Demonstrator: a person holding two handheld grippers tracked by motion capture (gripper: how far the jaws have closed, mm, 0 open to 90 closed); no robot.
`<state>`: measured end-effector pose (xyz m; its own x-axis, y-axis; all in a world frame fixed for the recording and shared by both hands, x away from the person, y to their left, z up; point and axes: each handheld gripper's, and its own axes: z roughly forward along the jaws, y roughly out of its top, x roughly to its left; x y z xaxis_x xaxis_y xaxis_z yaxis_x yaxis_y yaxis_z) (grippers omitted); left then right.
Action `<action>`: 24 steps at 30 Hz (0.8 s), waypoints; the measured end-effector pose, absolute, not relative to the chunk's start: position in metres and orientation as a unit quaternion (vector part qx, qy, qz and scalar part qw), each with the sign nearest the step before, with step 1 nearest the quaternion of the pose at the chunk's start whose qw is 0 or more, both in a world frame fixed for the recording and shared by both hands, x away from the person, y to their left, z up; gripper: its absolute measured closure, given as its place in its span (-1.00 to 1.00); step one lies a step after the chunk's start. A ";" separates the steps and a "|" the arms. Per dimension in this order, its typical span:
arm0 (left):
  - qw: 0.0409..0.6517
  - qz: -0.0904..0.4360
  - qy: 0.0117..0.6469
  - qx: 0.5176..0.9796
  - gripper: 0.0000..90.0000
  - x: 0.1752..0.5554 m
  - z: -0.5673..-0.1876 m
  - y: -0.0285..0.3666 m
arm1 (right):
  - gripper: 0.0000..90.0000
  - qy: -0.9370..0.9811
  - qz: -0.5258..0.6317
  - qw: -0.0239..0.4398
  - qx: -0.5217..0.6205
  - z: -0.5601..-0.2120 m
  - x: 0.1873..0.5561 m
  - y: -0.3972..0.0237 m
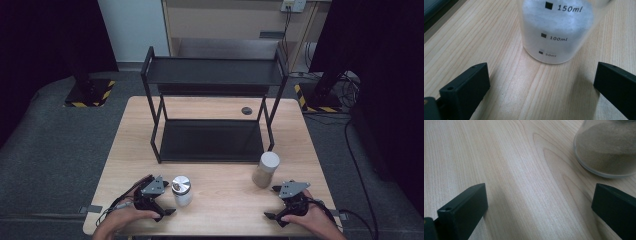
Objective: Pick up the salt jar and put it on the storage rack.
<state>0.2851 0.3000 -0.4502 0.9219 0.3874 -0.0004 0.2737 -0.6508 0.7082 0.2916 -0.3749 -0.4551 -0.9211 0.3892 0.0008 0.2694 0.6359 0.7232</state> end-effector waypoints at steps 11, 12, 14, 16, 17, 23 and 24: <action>0.376 0.075 0.183 0.905 -1.00 0.285 -0.450 0.300 | -0.97 0.900 0.386 0.080 0.186 -0.455 0.289 -0.375; 0.376 0.075 0.183 0.905 -1.00 0.285 -0.450 0.300 | -0.97 0.900 0.386 0.080 0.187 -0.455 0.289 -0.375; 0.376 0.075 0.183 0.905 -1.00 0.285 -0.450 0.300 | -0.97 0.900 0.386 0.081 0.187 -0.455 0.289 -0.375; 0.377 0.075 0.183 0.905 -1.00 0.285 -0.450 0.300 | -0.97 0.900 0.385 0.081 0.190 -0.455 0.288 -0.375; 0.377 0.075 0.183 0.905 -1.00 0.285 -0.450 0.301 | -0.97 0.899 0.385 0.081 0.190 -0.455 0.288 -0.375; 0.384 0.070 0.188 0.901 -0.96 0.286 -0.451 0.306 | -0.97 0.899 0.385 0.082 0.190 -0.455 0.288 -0.375; 0.387 0.068 0.190 0.900 -0.96 0.286 -0.451 0.307 | -0.97 0.899 0.385 0.082 0.190 -0.455 0.288 -0.375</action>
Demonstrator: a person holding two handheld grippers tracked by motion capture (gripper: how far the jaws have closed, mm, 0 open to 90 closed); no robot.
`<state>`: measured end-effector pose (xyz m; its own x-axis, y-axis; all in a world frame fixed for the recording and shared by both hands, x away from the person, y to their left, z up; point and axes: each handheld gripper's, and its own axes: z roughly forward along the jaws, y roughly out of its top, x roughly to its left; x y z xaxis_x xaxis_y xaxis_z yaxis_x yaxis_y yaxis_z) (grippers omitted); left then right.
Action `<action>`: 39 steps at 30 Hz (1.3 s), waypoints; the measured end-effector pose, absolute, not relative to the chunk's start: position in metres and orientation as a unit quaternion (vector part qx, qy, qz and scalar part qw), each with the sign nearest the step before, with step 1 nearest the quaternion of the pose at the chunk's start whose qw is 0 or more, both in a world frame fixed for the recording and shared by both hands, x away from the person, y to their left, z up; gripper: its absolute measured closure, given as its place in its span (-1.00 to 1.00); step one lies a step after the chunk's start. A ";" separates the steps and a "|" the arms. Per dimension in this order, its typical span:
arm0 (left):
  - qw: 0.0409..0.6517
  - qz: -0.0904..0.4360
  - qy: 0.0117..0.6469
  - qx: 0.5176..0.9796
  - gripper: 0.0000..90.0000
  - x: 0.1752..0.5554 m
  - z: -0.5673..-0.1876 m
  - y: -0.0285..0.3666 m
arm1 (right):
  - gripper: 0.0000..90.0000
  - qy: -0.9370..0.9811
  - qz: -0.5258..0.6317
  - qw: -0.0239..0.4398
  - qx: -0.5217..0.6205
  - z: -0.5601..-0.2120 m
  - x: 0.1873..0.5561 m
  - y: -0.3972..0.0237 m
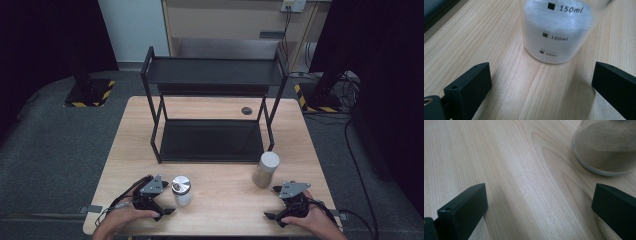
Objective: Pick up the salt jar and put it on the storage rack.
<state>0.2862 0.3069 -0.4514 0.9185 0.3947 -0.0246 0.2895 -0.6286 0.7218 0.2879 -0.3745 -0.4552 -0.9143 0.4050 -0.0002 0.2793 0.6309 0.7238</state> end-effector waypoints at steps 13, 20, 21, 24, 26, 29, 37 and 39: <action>0.408 0.073 0.180 0.892 -0.97 0.285 -0.447 0.304 | -0.97 0.899 0.385 0.082 0.192 -0.455 0.287 -0.374; 0.415 0.072 0.167 0.892 -0.97 0.287 -0.447 0.295 | -0.97 0.899 0.385 0.082 0.192 -0.455 0.287 -0.374; 0.415 0.072 0.164 0.892 -0.97 0.287 -0.447 0.293 | -0.97 0.899 0.385 0.082 0.192 -0.455 0.287 -0.374; 0.418 0.074 0.160 0.891 -0.96 0.288 -0.447 0.289 | -0.97 0.899 0.385 0.082 0.192 -0.455 0.287 -0.374; 0.423 0.074 0.159 0.889 -0.96 0.288 -0.448 0.286 | -0.97 0.899 0.385 0.082 0.192 -0.455 0.287 -0.374; 0.430 0.074 0.156 0.886 -0.93 0.289 -0.449 0.282 | -0.97 0.899 0.385 0.082 0.192 -0.455 0.287 -0.374; 0.446 0.071 0.160 0.877 -0.84 0.291 -0.454 0.280 | -0.97 0.899 0.385 0.082 0.192 -0.455 0.287 -0.374; 0.450 0.072 0.161 0.876 -0.82 0.291 -0.455 0.280 | -0.97 0.899 0.385 0.082 0.192 -0.455 0.287 -0.374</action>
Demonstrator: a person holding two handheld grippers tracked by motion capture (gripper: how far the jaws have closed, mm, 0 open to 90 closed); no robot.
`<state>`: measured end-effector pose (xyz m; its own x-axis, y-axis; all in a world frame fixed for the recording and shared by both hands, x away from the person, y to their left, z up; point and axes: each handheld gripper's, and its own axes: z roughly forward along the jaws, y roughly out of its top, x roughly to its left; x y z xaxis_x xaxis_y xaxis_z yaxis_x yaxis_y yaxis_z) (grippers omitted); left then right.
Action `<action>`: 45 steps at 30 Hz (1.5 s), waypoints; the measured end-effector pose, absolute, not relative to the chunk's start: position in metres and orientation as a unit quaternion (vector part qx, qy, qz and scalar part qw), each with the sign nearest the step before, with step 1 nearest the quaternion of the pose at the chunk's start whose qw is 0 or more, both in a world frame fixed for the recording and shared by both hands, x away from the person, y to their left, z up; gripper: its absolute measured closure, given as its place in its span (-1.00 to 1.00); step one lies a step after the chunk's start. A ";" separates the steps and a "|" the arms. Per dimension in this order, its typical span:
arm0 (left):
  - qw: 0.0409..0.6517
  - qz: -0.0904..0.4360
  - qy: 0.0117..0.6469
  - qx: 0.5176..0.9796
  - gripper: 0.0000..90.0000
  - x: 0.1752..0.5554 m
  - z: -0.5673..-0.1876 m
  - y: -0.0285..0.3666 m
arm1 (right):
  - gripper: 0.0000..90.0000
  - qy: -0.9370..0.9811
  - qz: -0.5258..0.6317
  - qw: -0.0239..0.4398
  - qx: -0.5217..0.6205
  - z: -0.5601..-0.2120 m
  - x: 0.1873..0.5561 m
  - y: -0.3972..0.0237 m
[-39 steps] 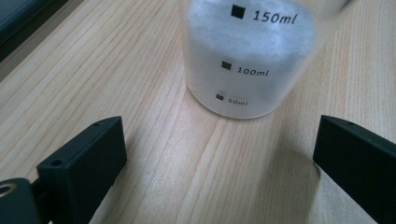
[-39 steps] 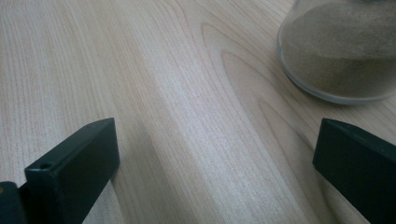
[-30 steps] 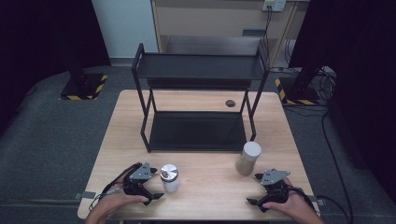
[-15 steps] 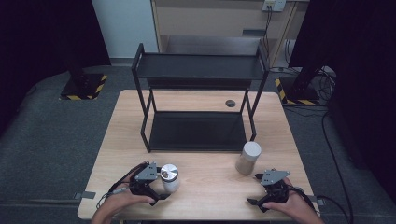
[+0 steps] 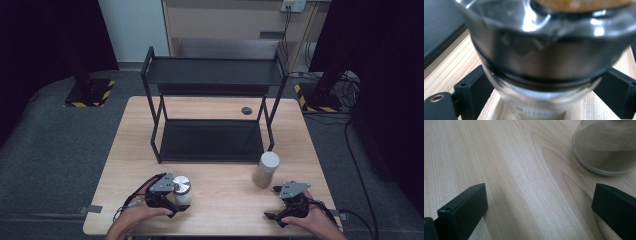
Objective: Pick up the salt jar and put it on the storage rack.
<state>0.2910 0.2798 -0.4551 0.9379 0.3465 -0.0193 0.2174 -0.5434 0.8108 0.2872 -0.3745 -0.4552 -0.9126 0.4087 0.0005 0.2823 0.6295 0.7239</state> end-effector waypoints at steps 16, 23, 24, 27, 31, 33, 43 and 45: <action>0.467 0.074 0.163 0.866 -0.44 0.293 -0.462 0.281 | -0.97 0.899 0.385 0.082 0.193 -0.455 0.287 -0.374; 0.468 0.081 0.163 0.865 -0.35 0.292 -0.463 0.280 | -0.97 0.899 0.385 0.082 0.193 -0.455 0.287 -0.374; 0.467 0.081 0.164 0.865 -0.35 0.292 -0.463 0.280 | -0.97 0.899 0.385 0.082 0.193 -0.455 0.287 -0.374; 0.465 0.081 0.162 0.867 -0.34 0.292 -0.462 0.279 | -0.97 0.899 0.385 0.082 0.193 -0.455 0.287 -0.374; 0.465 0.079 0.158 0.868 -0.34 0.294 -0.461 0.280 | -0.97 0.899 0.385 0.083 0.193 -0.455 0.287 -0.374; 0.464 0.078 0.156 0.869 -0.34 0.294 -0.461 0.280 | -0.97 0.899 0.385 0.082 0.193 -0.455 0.287 -0.374; 0.464 0.071 0.143 0.871 -0.34 0.295 -0.455 0.283 | -0.97 0.899 0.385 0.083 0.193 -0.455 0.287 -0.374; 0.465 0.068 0.139 0.872 -0.34 0.295 -0.454 0.284 | -0.97 0.899 0.385 0.082 0.193 -0.455 0.287 -0.374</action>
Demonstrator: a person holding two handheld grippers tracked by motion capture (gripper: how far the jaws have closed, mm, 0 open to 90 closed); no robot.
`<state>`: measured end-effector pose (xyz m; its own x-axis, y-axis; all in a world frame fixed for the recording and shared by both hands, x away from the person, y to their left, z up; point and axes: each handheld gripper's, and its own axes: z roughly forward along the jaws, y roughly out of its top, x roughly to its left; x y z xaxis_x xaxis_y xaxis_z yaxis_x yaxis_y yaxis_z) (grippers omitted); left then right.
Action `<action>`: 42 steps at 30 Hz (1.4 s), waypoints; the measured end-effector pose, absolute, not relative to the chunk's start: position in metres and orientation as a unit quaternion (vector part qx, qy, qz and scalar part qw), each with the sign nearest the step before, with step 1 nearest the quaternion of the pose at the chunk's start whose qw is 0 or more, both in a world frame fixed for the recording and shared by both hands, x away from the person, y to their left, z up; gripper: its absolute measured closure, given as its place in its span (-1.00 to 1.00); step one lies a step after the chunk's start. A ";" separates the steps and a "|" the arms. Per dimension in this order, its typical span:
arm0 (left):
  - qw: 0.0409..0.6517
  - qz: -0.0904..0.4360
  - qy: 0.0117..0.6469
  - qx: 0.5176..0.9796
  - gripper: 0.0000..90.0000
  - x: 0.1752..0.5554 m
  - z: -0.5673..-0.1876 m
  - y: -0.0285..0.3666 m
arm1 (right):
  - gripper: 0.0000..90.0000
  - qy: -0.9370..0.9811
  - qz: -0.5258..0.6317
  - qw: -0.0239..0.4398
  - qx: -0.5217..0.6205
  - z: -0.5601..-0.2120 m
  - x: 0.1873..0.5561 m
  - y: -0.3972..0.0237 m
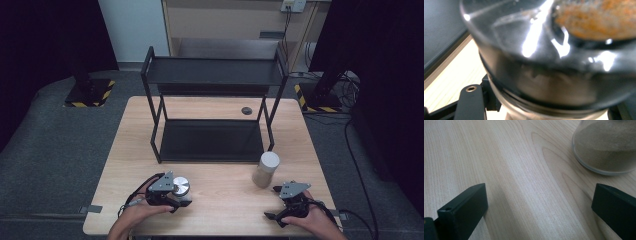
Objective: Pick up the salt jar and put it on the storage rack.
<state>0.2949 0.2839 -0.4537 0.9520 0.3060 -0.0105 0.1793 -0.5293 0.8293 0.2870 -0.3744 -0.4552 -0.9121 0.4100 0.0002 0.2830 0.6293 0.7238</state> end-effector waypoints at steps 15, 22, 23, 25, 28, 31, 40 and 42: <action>0.463 0.059 0.116 0.877 -0.34 0.296 -0.445 0.280 | -0.97 0.899 0.385 0.082 0.193 -0.455 0.287 -0.374; 0.467 0.055 0.103 0.876 -0.34 0.298 -0.437 0.274 | -0.97 0.899 0.385 0.083 0.193 -0.455 0.287 -0.374; 0.468 0.052 0.101 0.876 -0.34 0.299 -0.435 0.273 | -0.97 0.899 0.385 0.083 0.193 -0.455 0.287 -0.374; 0.466 0.052 0.096 0.878 -0.34 0.299 -0.431 0.270 | -0.97 0.899 0.385 0.083 0.193 -0.455 0.287 -0.374; 0.468 0.049 0.091 0.878 -0.34 0.301 -0.425 0.266 | -0.97 0.899 0.385 0.082 0.193 -0.455 0.287 -0.374; 0.468 0.049 0.090 0.878 -0.34 0.302 -0.420 0.263 | -0.97 0.899 0.385 0.082 0.193 -0.455 0.287 -0.374; 0.467 0.050 0.096 0.878 -0.34 0.306 -0.404 0.262 | -0.97 0.899 0.385 0.082 0.193 -0.455 0.287 -0.374; 0.467 0.053 0.095 0.877 -0.34 0.307 -0.398 0.262 | -0.97 0.899 0.385 0.082 0.193 -0.455 0.287 -0.374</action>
